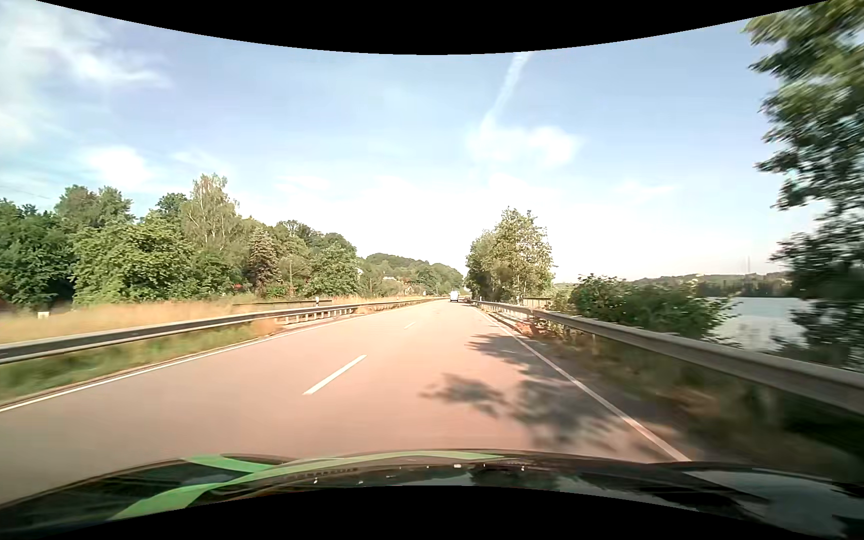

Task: Follow the waypoints while adhering to traffic rules and regulations

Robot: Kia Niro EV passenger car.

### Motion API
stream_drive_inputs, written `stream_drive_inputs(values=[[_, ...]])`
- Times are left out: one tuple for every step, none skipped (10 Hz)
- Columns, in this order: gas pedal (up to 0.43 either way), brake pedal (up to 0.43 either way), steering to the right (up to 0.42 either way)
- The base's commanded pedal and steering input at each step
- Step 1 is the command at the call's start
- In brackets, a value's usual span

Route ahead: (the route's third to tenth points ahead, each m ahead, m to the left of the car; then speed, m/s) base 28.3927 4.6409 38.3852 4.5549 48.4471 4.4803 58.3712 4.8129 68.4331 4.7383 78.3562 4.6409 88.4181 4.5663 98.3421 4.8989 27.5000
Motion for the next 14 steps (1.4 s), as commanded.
stream_drive_inputs(values=[[0.130, 0.000, -0.002], [0.130, 0.000, -0.002], [0.130, 0.000, -0.002], [0.130, 0.000, -0.002], [0.130, 0.000, -0.001], [0.130, 0.000, -0.001], [0.130, 0.000, -0.001], [0.130, 0.000, -0.001], [0.130, 0.000, -0.001], [0.130, 0.000, -0.001], [0.130, 0.000, -0.002], [0.130, 0.000, -0.002], [0.130, 0.000, -0.002], [0.130, 0.000, -0.003]])
